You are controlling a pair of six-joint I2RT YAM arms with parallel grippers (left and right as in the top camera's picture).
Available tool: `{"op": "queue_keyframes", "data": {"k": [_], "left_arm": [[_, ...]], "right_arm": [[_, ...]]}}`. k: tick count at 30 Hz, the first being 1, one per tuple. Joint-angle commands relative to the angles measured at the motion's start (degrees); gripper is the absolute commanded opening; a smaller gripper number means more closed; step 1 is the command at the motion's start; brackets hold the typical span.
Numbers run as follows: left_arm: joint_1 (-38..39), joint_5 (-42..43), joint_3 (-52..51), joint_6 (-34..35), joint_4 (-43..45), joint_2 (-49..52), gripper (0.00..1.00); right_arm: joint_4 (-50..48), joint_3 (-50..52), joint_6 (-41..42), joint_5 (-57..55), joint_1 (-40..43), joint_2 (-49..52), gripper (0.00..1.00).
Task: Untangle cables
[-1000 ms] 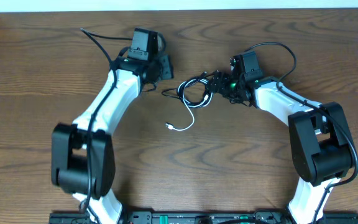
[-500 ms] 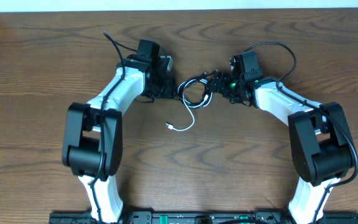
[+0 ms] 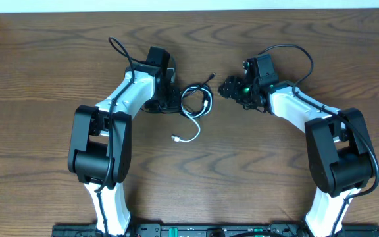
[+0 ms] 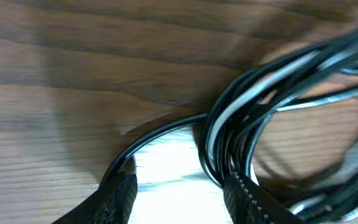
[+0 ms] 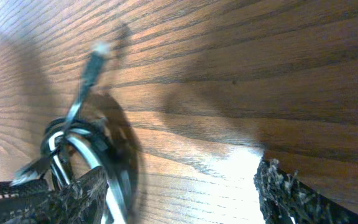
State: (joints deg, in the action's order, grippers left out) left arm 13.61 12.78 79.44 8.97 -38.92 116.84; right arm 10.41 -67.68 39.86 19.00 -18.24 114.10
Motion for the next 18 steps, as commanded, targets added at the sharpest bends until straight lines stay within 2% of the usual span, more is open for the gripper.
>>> {"op": "queue_keyframes", "data": {"k": [1, 8, 15, 18], "left_arm": [[-0.1, -7.1, 0.9, 0.7, -0.4, 0.0, 0.50], [-0.1, -7.1, 5.7, 0.7, -4.8, -2.7, 0.50], [-0.1, -7.9, 5.9, 0.8, -7.4, -5.3, 0.52], [-0.1, -11.1, 5.9, 0.7, -7.6, -5.2, 0.56]], "right_arm": [[0.4, 1.0, -0.8, -1.5, -0.2, 1.3, 0.74], [0.3, 1.0, -0.9, -1.5, -0.2, 1.3, 0.74], [0.1, 1.0, -1.2, -1.5, -0.3, 1.3, 0.74], [-0.4, 1.0, -1.6, -1.5, -0.8, 1.3, 0.74]]}}
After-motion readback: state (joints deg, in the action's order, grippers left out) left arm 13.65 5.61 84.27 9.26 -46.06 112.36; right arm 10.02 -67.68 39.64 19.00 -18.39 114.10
